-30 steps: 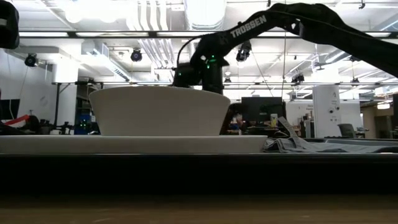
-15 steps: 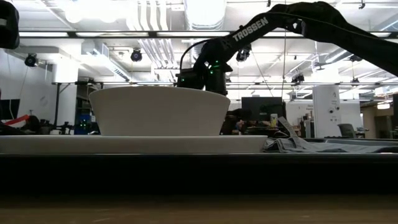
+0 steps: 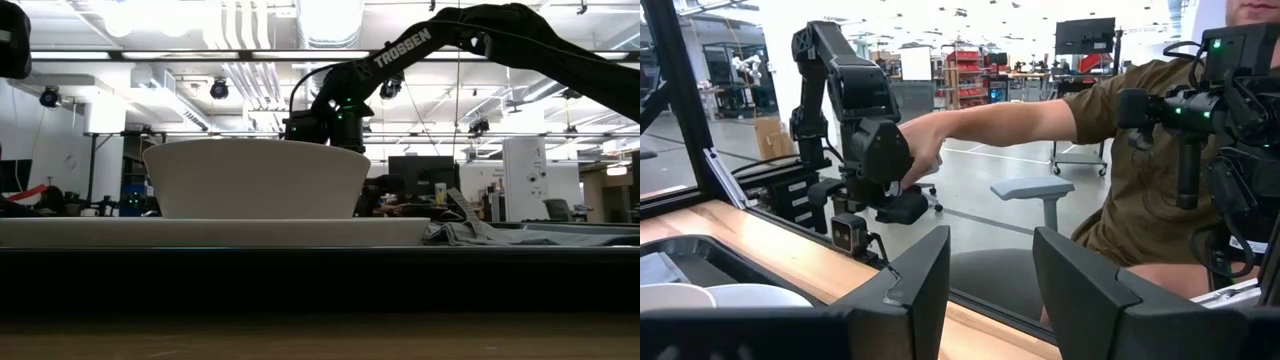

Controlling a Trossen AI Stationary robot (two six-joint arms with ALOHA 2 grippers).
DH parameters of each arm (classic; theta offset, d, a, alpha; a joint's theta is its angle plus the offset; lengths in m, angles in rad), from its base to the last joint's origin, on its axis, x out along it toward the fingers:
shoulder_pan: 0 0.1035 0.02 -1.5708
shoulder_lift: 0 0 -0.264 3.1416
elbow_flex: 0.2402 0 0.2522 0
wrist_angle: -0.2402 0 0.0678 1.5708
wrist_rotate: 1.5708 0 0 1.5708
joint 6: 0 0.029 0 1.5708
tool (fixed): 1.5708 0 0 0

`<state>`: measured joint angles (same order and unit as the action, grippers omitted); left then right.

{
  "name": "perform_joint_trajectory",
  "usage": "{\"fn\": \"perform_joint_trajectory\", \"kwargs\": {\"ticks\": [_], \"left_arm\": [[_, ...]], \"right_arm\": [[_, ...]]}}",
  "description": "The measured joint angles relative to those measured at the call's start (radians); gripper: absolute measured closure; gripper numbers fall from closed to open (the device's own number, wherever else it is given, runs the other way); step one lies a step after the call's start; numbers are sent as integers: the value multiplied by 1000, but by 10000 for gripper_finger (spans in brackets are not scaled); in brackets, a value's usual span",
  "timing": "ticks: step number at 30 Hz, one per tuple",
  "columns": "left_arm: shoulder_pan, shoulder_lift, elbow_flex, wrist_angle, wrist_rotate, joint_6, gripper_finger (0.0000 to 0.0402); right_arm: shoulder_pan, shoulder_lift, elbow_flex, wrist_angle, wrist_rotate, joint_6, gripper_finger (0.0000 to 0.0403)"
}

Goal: Set up tray
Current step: Put the blue patterned fork on the gray napkin

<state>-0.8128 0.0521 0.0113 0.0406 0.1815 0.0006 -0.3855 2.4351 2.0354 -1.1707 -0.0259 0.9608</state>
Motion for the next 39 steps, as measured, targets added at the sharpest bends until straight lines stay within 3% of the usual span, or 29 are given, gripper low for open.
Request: {"fn": "perform_joint_trajectory", "kwargs": {"ticks": [11,14,18,20,39], "left_arm": [[0,0,0,0,0,0,269],[0,0,0,0,0,0,269],[0,0,0,0,0,0,269],[0,0,0,0,0,0,269],[0,0,0,0,0,0,269]], "right_arm": [[1,1,-1,0,-9,56,208],[1,-1,0,1,-21,57,250],[2,-8,0,-5,-27,59,350],[3,-12,1,-3,-27,57,376],[54,-16,221,-262,24,87,388]]}}
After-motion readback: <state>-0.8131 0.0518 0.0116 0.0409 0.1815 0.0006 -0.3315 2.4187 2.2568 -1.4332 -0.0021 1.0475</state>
